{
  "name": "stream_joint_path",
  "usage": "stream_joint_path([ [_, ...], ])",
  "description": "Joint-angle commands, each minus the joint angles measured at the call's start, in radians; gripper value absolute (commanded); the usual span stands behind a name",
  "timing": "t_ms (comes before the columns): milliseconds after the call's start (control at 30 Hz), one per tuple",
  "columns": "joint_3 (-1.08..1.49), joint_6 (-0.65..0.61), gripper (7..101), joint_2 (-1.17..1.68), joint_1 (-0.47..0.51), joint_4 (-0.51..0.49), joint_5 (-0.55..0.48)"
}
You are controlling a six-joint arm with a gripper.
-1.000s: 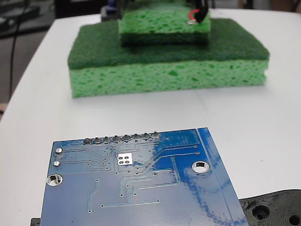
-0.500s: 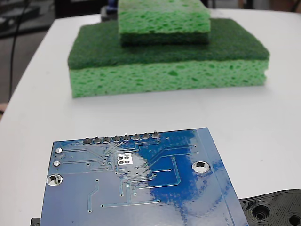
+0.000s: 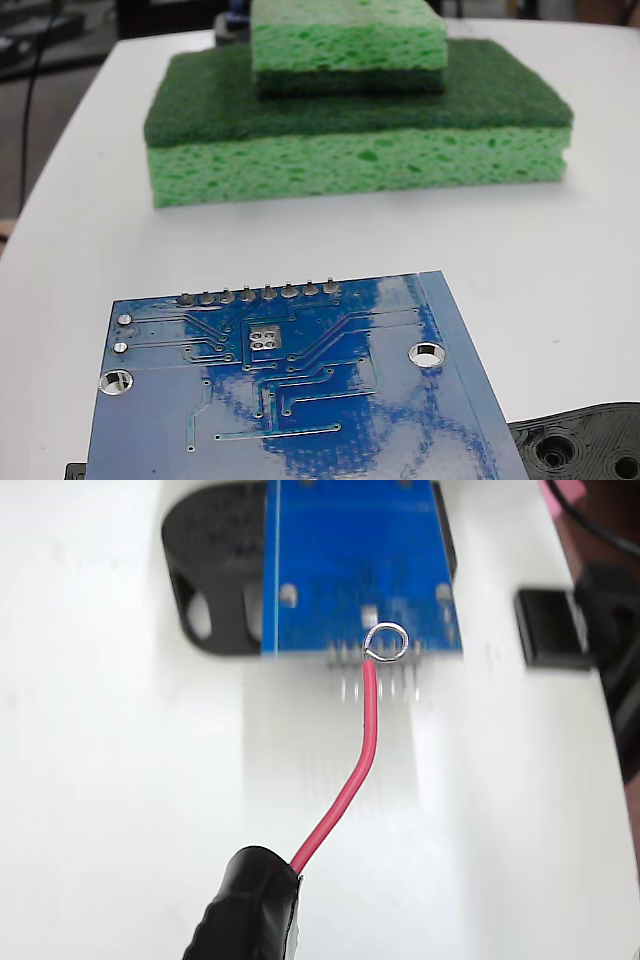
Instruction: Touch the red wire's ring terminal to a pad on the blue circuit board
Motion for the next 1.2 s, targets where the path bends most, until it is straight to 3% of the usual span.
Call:
stream_joint_path([
  [33, -0.058, -0.008, 100.3, -0.123, 0.006, -0.034, -0.018],
  [467, -0.278, -0.103, 100.3, -0.499, 0.100, -0.081, -0.169],
  [767, -0.477, -0.209, 100.3, -0.765, 0.150, -0.026, -0.279],
  [1200, -0.571, -0.275, 100.3, -0.943, 0.181, -0.057, -0.334],
])
